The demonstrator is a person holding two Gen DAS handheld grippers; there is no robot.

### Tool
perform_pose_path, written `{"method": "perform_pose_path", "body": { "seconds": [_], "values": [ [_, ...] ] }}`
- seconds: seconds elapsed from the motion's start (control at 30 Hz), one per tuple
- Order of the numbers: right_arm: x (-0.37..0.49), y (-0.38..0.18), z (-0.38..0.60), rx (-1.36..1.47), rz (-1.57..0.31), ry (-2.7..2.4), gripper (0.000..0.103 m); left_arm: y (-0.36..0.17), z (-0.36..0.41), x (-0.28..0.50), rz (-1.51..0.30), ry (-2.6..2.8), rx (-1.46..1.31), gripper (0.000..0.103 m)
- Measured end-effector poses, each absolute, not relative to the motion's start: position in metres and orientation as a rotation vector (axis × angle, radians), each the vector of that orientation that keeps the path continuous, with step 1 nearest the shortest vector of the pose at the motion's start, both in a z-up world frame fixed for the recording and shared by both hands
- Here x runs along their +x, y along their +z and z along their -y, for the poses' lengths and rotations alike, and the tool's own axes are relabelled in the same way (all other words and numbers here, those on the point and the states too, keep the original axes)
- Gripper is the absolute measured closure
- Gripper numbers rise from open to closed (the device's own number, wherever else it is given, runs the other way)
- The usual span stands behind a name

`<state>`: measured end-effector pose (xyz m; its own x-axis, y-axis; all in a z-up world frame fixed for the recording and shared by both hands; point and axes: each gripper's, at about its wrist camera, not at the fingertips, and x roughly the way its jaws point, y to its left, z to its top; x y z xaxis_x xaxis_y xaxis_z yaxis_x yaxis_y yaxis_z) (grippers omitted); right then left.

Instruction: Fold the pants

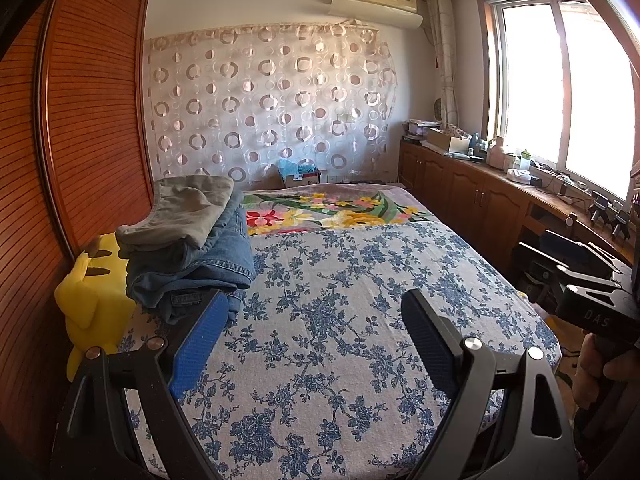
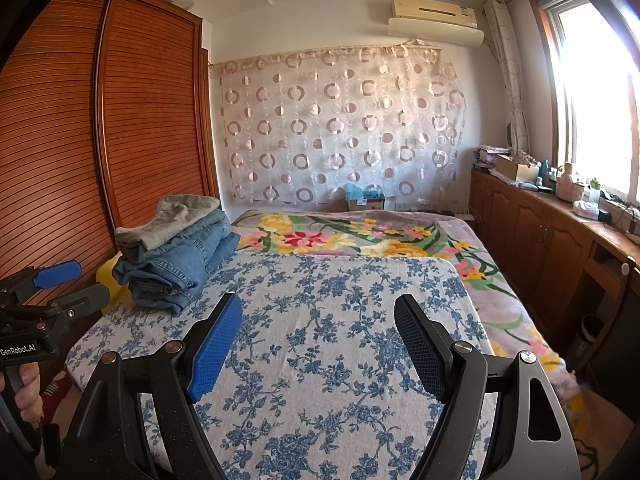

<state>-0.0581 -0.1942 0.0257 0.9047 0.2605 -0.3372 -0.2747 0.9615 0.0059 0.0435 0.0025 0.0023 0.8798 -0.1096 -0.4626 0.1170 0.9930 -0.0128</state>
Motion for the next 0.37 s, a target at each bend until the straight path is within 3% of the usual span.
{"method": "perform_pose_path", "body": {
  "seconds": [0.37],
  "values": [
    [-0.0587,0.0253,0.1946,-0.041,-0.343,0.277,0.023,0.0013,-0.0021,0.0438,-0.481,-0.117,0.015,0.014]
  ]
}}
